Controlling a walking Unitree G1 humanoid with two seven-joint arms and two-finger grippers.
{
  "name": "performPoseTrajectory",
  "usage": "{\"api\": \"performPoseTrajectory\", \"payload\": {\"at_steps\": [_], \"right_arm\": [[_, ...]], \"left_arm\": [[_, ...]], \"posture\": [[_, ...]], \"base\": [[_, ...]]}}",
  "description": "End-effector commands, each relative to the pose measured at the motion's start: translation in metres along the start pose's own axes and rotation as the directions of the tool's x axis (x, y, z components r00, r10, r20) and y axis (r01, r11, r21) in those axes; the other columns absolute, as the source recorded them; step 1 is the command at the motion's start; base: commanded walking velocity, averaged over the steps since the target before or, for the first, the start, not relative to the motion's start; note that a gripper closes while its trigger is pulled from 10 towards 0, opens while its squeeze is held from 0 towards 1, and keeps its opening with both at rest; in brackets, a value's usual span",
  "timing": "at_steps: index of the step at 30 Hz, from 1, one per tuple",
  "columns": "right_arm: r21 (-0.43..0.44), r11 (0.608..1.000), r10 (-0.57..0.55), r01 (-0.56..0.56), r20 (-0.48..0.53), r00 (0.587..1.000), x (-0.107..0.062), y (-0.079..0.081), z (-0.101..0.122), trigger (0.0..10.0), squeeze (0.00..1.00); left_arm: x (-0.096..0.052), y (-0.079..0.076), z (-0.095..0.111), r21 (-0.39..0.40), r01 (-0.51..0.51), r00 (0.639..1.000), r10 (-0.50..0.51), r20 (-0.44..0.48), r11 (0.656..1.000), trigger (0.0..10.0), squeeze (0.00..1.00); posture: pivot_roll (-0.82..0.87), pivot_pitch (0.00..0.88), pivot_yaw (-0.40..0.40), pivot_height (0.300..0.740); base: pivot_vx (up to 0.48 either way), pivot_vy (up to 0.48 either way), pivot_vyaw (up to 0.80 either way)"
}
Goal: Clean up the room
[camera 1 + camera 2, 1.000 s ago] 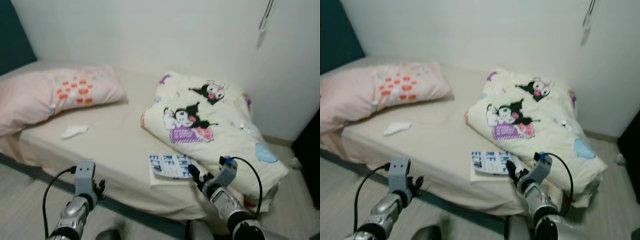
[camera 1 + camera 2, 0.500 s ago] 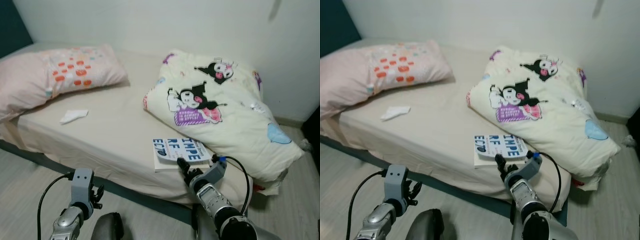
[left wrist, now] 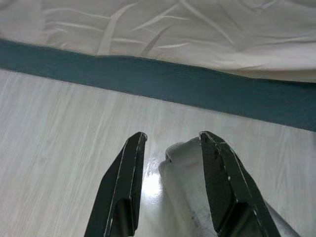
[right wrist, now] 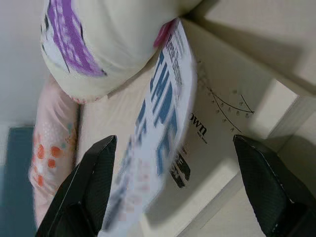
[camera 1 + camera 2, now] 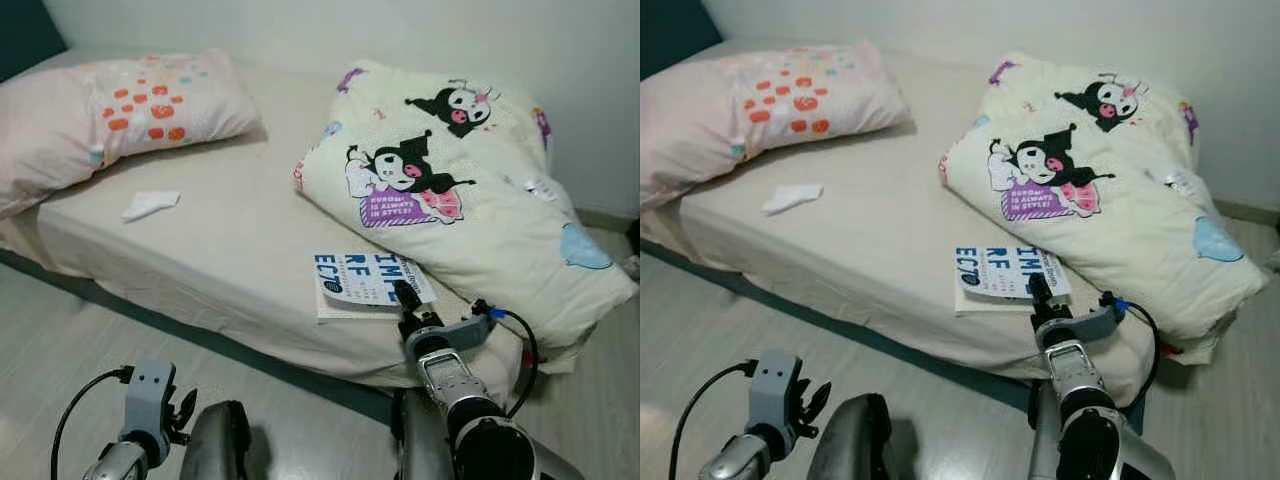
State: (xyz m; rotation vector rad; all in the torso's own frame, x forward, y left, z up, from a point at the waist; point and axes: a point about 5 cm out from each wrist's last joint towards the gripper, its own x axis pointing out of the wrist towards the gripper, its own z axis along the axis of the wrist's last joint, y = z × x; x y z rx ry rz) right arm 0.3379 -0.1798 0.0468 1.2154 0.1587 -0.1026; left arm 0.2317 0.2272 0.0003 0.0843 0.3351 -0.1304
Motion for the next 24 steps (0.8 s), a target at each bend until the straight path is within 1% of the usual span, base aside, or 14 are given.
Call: {"api": "performPoseTrajectory", "payload": {"at_steps": [1,3,4,6,8,10,11,13,14,16,18,20,21,24], "right_arm": [[0.075,0.994,-0.078,0.079,-0.011,0.997,-0.005,-0.012,-0.008,10.0,0.0],[0.075,0.994,-0.078,0.079,-0.011,0.997,-0.005,-0.012,-0.008,10.0,0.0],[0.09,0.993,-0.08,0.082,-0.018,0.997,-0.004,-0.01,-0.011,10.0,0.0],[0.099,0.989,-0.105,0.11,-0.051,0.993,-0.006,-0.013,-0.021,10.0,0.0],[0.101,0.987,-0.121,0.127,-0.064,0.991,-0.008,-0.016,-0.026,10.0,0.0],[0.11,0.982,-0.144,0.153,-0.082,0.986,-0.013,-0.022,-0.033,10.0,0.0],[0.11,0.982,-0.144,0.153,-0.082,0.986,-0.013,-0.022,-0.033,10.0,0.0],[0.118,0.978,-0.16,0.173,-0.107,0.981,-0.018,-0.028,-0.042,10.0,0.0],[0.118,0.978,-0.16,0.173,-0.107,0.981,-0.018,-0.028,-0.042,10.0,0.0],[0.113,0.972,-0.188,0.204,-0.134,0.973,-0.022,-0.032,-0.05,10.0,0.0],[0.109,0.97,-0.201,0.218,-0.145,0.969,-0.023,-0.034,-0.052,10.0,0.0],[0.084,0.965,-0.23,0.247,-0.172,0.958,-0.027,-0.037,-0.058,10.0,0.0],[0.056,0.964,-0.246,0.26,-0.188,0.951,-0.028,-0.039,-0.061,10.0,0.0],[0.056,0.963,-0.247,0.262,-0.194,0.949,-0.031,-0.042,-0.064,10.0,0.0]], "left_arm": [[-0.01,0.007,-0.007,0.022,-0.002,0.999,0.003,-0.041,1.0,10.0,0.0],[-0.01,0.007,-0.007,0.022,-0.002,0.999,0.003,-0.041,1.0,10.0,0.0],[-0.013,0.008,-0.006,0.027,0.0,0.999,0.001,-0.043,1.0,10.0,0.0],[-0.018,0.008,-0.007,0.031,0.003,0.999,-0.002,-0.05,1.0,10.0,0.0],[-0.02,0.007,-0.007,0.03,0.005,0.998,-0.003,-0.055,1.0,10.0,0.0],[-0.022,0.004,-0.008,0.027,0.009,0.998,-0.008,-0.062,1.0,10.0,0.0],[-0.022,0.004,-0.008,0.027,0.009,0.998,-0.008,-0.062,1.0,10.0,0.0],[-0.022,0.001,-0.009,0.026,0.014,0.998,-0.012,-0.067,1.0,10.0,0.0],[-0.022,0.001,-0.009,0.026,0.014,0.998,-0.012,-0.067,1.0,10.0,0.0],[-0.023,0.0,-0.008,0.027,0.02,0.997,-0.018,-0.072,0.999,10.0,0.0],[-0.023,0.0,-0.007,0.027,0.021,0.997,-0.019,-0.075,0.999,10.0,0.0],[-0.023,0.001,-0.005,0.027,0.023,0.997,-0.021,-0.074,0.999,10.0,0.0],[-0.023,0.001,-0.004,0.027,0.023,0.997,-0.021,-0.074,0.999,10.0,0.0],[-0.023,0.0,-0.003,0.023,0.023,0.997,-0.022,-0.075,0.999,10.0,0.0]], "posture": [[0.15,0.294,0.062,0.475],[0.15,0.294,0.062,0.475],[0.15,0.298,0.061,0.475],[0.15,0.307,0.06,0.475],[0.15,0.309,0.059,0.475],[0.14,0.311,0.06,0.475],[0.14,0.311,0.06,0.475],[0.14,0.312,0.062,0.475],[0.14,0.312,0.062,0.475],[0.14,0.312,0.065,0.475],[0.14,0.312,0.064,0.475],[0.14,0.311,0.056,0.475],[0.14,0.311,0.056,0.475],[0.13,0.313,0.055,0.475]], "base": [[0.0,0.0,0.0],[0.0,0.0,0.0],[0.0,0.0,0.0],[0.0,0.0,0.0],[0.0,0.0,0.0],[0.0,0.0,0.0],[0.0,0.0,0.0],[0.0,0.0,0.0],[0.0,0.0,0.0],[0.0,0.0,0.0],[0.0,0.0,0.0],[0.0,0.0,0.0],[0.0,0.0,0.0],[0.0,0.0,0.0]]}}
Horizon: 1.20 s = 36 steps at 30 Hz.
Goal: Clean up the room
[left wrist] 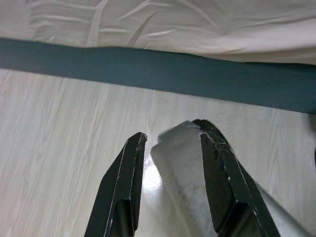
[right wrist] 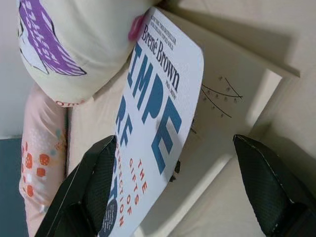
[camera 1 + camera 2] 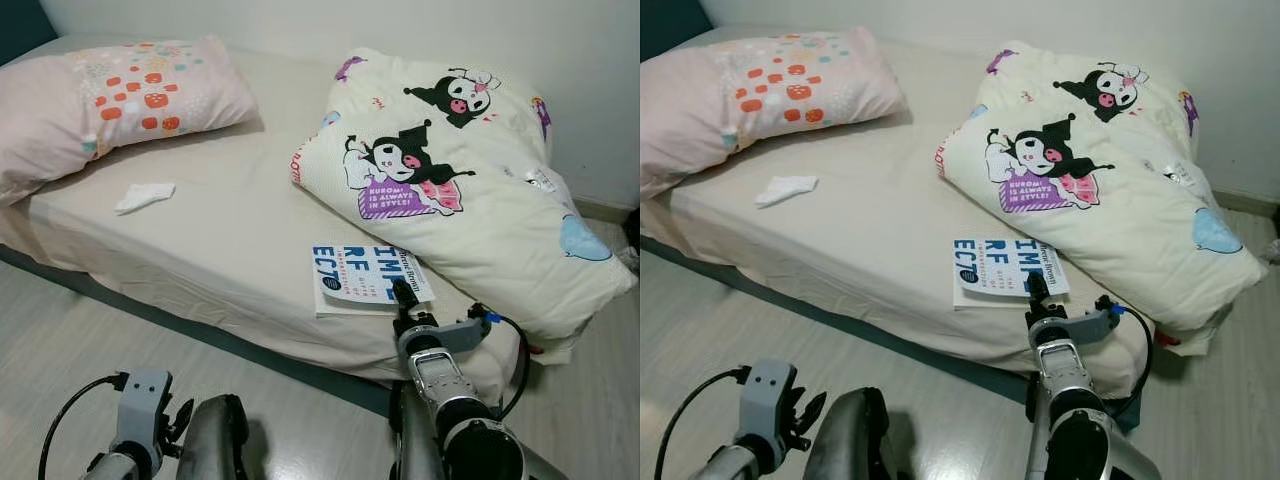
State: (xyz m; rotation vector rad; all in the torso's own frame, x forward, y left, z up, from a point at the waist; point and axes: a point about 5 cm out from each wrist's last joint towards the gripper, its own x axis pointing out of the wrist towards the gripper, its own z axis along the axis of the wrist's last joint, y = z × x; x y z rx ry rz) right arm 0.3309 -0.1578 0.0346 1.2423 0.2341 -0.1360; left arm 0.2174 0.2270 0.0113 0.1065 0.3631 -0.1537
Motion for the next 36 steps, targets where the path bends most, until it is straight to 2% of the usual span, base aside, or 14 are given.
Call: {"api": "performPoseTrajectory", "payload": {"at_steps": [1,7,9,14,18,21,23,32,36], "right_arm": [[0.039,0.979,-0.194,0.202,-0.145,0.97,-0.023,-0.041,-0.038,10.0,0.0],[0.034,0.978,-0.201,0.208,-0.151,0.968,-0.025,-0.043,-0.04,10.0,0.0],[0.006,0.977,-0.208,0.212,-0.172,0.963,-0.025,-0.042,-0.045,10.0,0.0],[0.016,0.979,-0.196,0.201,-0.151,0.969,-0.023,-0.04,-0.042,10.0,0.0],[0.044,0.99,-0.128,0.134,-0.114,0.985,-0.017,-0.03,-0.032,10.0,0.0],[0.088,0.996,-0.012,0.017,-0.058,0.998,-0.007,-0.011,-0.019,10.0,0.0],[0.096,0.995,0.014,-0.01,-0.046,0.999,-0.004,-0.006,-0.016,10.0,0.0],[0.121,0.989,0.088,-0.085,-0.016,0.996,0.003,0.011,-0.01,10.0,0.0],[0.122,0.989,0.085,-0.082,-0.016,0.996,0.005,0.014,-0.009,10.0,0.0]], "left_arm": [[-0.006,0.0,-0.01,-0.003,0.003,0.999,-0.003,-0.049,1.0,10.0,0.0],[-0.006,-0.01,-0.012,-0.008,0.022,0.998,-0.022,-0.056,1.0,10.0,0.0],[-0.007,-0.008,-0.013,-0.004,0.025,0.998,-0.025,-0.061,1.0,10.0,0.0],[-0.008,-0.006,-0.013,-0.001,0.021,0.998,-0.021,-0.067,1.0,10.0,0.0],[-0.008,-0.005,-0.011,0.002,0.02,0.998,-0.019,-0.067,1.0,10.0,0.0],[-0.011,-0.005,-0.011,0.01,0.022,0.997,-0.021,-0.072,1.0,10.0,0.0],[-0.012,-0.005,-0.012,0.012,0.023,0.997,-0.022,-0.074,1.0,10.0,0.0],[-0.02,-0.004,-0.013,0.023,0.026,0.996,-0.024,-0.084,0.999,10.0,0.0],[-0.022,-0.004,-0.013,0.024,0.029,0.996,-0.027,-0.09,0.999,10.0,0.0]], "posture": [[0.13,0.313,0.055,0.475],[0.13,0.306,0.054,0.475],[0.12,0.311,0.053,0.475],[0.12,0.311,0.053,0.475],[0.14,0.307,0.06,0.475],[0.15,0.309,0.068,0.475],[0.15,0.308,0.069,0.475],[0.18,0.315,0.074,0.475],[0.18,0.32,0.075,0.475]], "base": [[0.0,0.0,0.0],[0.0,0.0,0.0],[0.0,0.0,0.0],[0.0,0.0,0.0],[0.0,0.0,0.0],[0.0,0.0,0.0],[0.0,0.0,0.0],[0.0,0.0,0.0],[0.0,0.0,0.0]]}}
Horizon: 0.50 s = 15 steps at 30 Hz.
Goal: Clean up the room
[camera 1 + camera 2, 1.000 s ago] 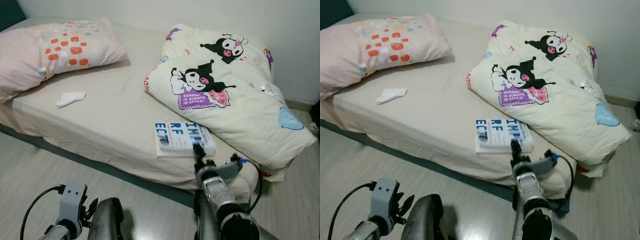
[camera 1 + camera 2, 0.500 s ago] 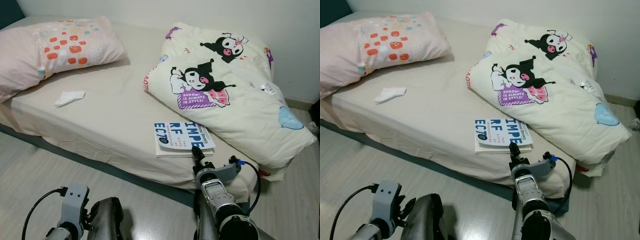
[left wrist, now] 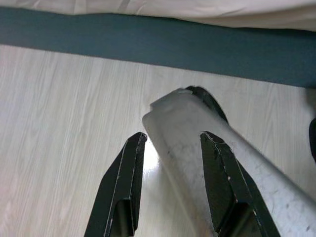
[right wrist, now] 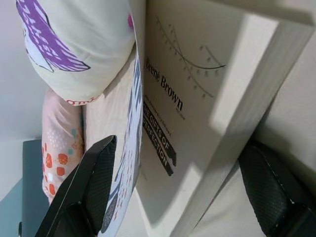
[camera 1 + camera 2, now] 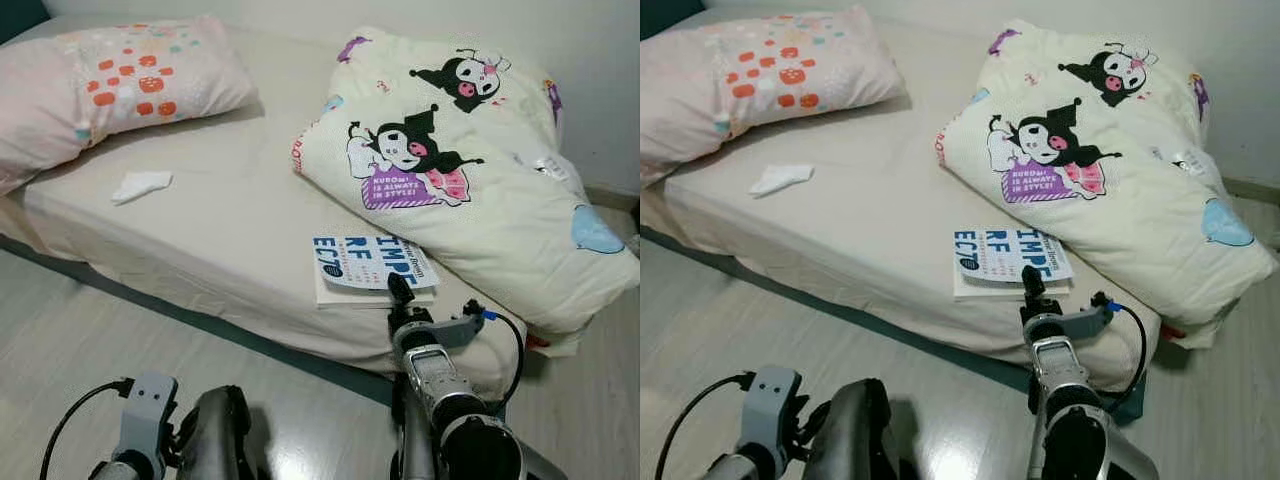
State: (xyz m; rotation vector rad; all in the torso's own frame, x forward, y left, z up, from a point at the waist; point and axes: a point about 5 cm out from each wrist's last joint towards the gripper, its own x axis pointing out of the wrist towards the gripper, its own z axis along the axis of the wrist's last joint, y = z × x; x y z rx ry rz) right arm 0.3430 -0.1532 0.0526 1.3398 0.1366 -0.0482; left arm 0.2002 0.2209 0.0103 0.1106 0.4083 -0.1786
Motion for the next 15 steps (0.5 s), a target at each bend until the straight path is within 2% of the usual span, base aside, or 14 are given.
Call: {"api": "performPoseTrajectory", "payload": {"at_steps": [1,5,6,7,11,15], "right_arm": [[0.031,0.998,-0.054,0.055,-0.032,0.998,-0.003,-0.008,-0.01,10.0,0.0],[0.039,0.997,-0.06,0.06,-0.007,0.998,-0.001,-0.005,-0.006,10.0,0.0],[0.042,0.998,-0.053,0.052,0.003,0.999,0.0,-0.004,-0.004,4.7,0.0],[0.047,0.998,-0.037,0.036,0.013,0.999,0.001,-0.001,-0.001,0.0,0.0],[0.04,0.999,-0.002,0.001,0.029,1.0,0.006,0.008,0.005,0.0,0.0],[-0.013,1.0,0.006,-0.006,0.054,0.999,0.01,0.015,0.015,0.0,0.0]], "left_arm": [[-0.007,0.004,-0.008,0.019,0.003,0.999,-0.002,-0.047,1.0,10.0,0.0],[-0.009,0.004,-0.008,0.019,0.004,0.999,-0.003,-0.05,1.0,10.0,0.0],[-0.01,0.004,-0.008,0.019,0.004,0.999,-0.003,-0.051,1.0,10.0,0.0],[-0.01,0.003,-0.008,0.019,0.004,0.999,-0.003,-0.051,1.0,10.0,0.0],[-0.012,0.004,-0.007,0.019,0.0,0.999,0.001,-0.052,1.0,10.0,0.0],[-0.011,0.005,-0.007,0.016,-0.006,0.999,0.007,-0.052,1.0,10.0,0.0]], "posture": [[0.18,0.32,0.075,0.475],[0.19,0.326,0.076,0.475],[0.19,0.326,0.076,0.475],[0.2,0.326,0.074,0.475],[0.2,0.325,0.071,0.475],[0.19,0.32,0.064,0.475]], "base": [[0.0,0.0,0.0],[0.0,0.0,0.0],[0.0,0.0,0.0],[0.0,0.0,0.0],[0.0,0.0,0.0],[0.0,0.0,0.0]]}}
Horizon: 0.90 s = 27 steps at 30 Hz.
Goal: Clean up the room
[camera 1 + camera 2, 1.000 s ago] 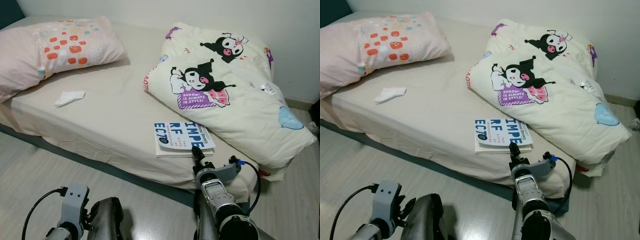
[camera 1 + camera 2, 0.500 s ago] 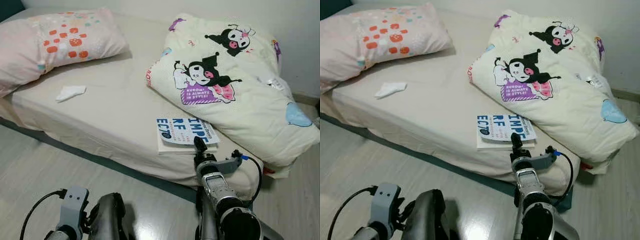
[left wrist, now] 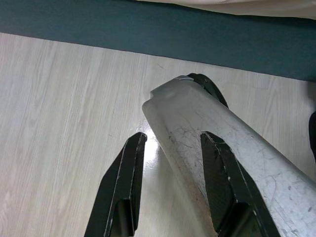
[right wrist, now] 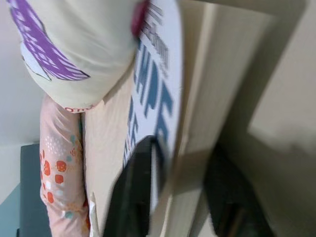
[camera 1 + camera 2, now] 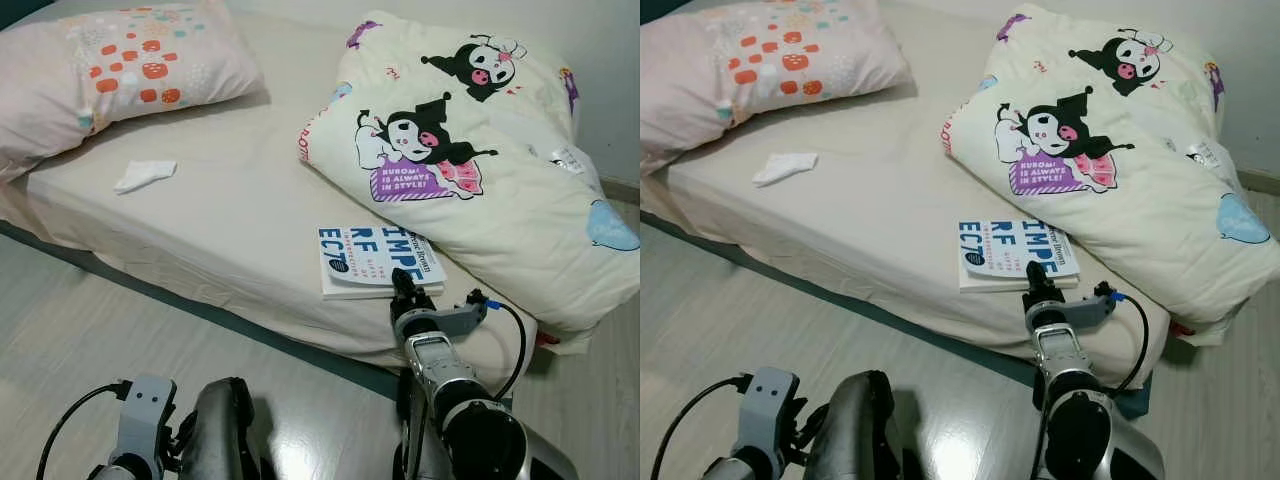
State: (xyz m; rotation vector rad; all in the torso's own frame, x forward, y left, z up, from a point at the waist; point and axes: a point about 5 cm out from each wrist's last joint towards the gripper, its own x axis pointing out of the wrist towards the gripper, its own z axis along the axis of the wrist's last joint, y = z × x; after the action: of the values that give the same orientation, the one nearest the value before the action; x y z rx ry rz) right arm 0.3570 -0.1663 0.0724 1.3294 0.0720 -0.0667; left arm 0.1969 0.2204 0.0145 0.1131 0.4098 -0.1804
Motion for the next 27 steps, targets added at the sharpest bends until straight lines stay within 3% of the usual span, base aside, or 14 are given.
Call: {"api": "performPoseTrajectory", "payload": {"at_steps": [1,10,14,16,17,18,20,21,22,23,25,27], "right_arm": [[-0.02,1.0,-0.018,0.018,-0.001,1.0,-0.001,-0.002,-0.001,0.0,0.0],[-0.118,0.993,0.022,-0.023,-0.009,1.0,0.0,0.001,0.006,0.0,0.0],[-0.221,0.966,0.11,-0.132,-0.11,0.988,0.004,0.013,-0.005,0.0,0.0],[-0.33,0.893,0.221,-0.305,-0.268,0.938,0.004,0.028,-0.027,0.0,0.0],[-0.313,0.844,0.315,-0.436,-0.369,0.874,0.0,0.038,-0.043,1.1,0.0],[-0.281,0.811,0.373,-0.513,-0.427,0.824,-0.004,0.044,-0.054,1.1,0.0],[-0.281,0.811,0.373,-0.513,-0.427,0.824,-0.004,0.044,-0.054,1.1,0.0],[-0.25,0.774,0.428,-0.582,-0.471,0.771,-0.01,0.048,-0.064,10.0,0.0],[-0.218,0.74,0.452,-0.636,-0.539,0.711,-0.021,0.046,-0.081,10.0,0.0],[-0.218,0.74,0.452,-0.636,-0.539,0.711,-0.021,0.046,-0.081,10.0,0.0],[-0.189,0.718,0.456,-0.67,-0.599,0.658,-0.033,0.041,-0.098,10.0,0.0],[-0.186,0.721,0.446,-0.668,-0.614,0.652,-0.036,0.038,-0.103,10.0,0.0]], "left_arm": [[-0.006,0.006,-0.009,0.012,-0.009,0.999,0.01,-0.05,1.0,10.0,0.0],[0.004,0.002,-0.005,-0.002,-0.015,0.999,0.015,-0.034,1.0,10.0,0.0],[0.017,0.002,0.002,-0.017,-0.034,0.999,0.034,-0.007,0.999,10.0,0.0],[0.029,0.005,0.013,-0.033,-0.059,0.998,0.06,0.032,0.998,10.0,0.0],[0.037,0.008,0.021,-0.044,-0.075,0.995,0.078,0.059,0.996,10.0,0.0],[0.043,0.01,0.027,-0.052,-0.085,0.993,0.089,0.075,0.995,10.0,0.0],[0.043,0.01,0.027,-0.052,-0.085,0.993,0.089,0.075,0.995,10.0,0.0],[0.05,0.012,0.034,-0.065,-0.098,0.99,0.104,0.092,0.993,10.0,0.0],[0.061,0.015,0.046,-0.083,-0.118,0.985,0.127,0.118,0.99,10.0,0.0],[0.061,0.015,0.046,-0.083,-0.118,0.985,0.127,0.118,0.99,10.0,0.0],[0.074,0.017,0.059,-0.105,-0.138,0.979,0.151,0.139,0.985,10.0,0.0],[0.078,0.017,0.063,-0.113,-0.144,0.977,0.16,0.144,0.983,10.0,0.0]], "posture": [[0.19,0.319,0.062,0.475],[0.16,0.291,0.045,0.475],[0.13,0.249,0.019,0.475],[0.11,0.224,0.005,0.475],[0.08,0.191,-0.01,0.475],[0.07,0.184,-0.011,0.475],[0.07,0.184,-0.011,0.475],[0.05,0.147,-0.022,0.479],[0.02,0.093,-0.035,0.484],[0.02,0.093,-0.035,0.484],[0.01,0.066,-0.039,0.494],[0.0,0.059,-0.038,0.499]], "base": [[0.0,0.0,0.0],[0.0,0.0,0.0],[0.0,0.0,0.0],[0.0,0.0,0.0],[0.0,0.0,0.0],[0.0,0.0,0.0],[0.0,0.0,0.0],[0.0,0.0,0.0],[0.0,0.0,0.0],[0.0,0.0,0.0],[0.0,0.0,0.0],[0.0,0.0,0.0]]}}
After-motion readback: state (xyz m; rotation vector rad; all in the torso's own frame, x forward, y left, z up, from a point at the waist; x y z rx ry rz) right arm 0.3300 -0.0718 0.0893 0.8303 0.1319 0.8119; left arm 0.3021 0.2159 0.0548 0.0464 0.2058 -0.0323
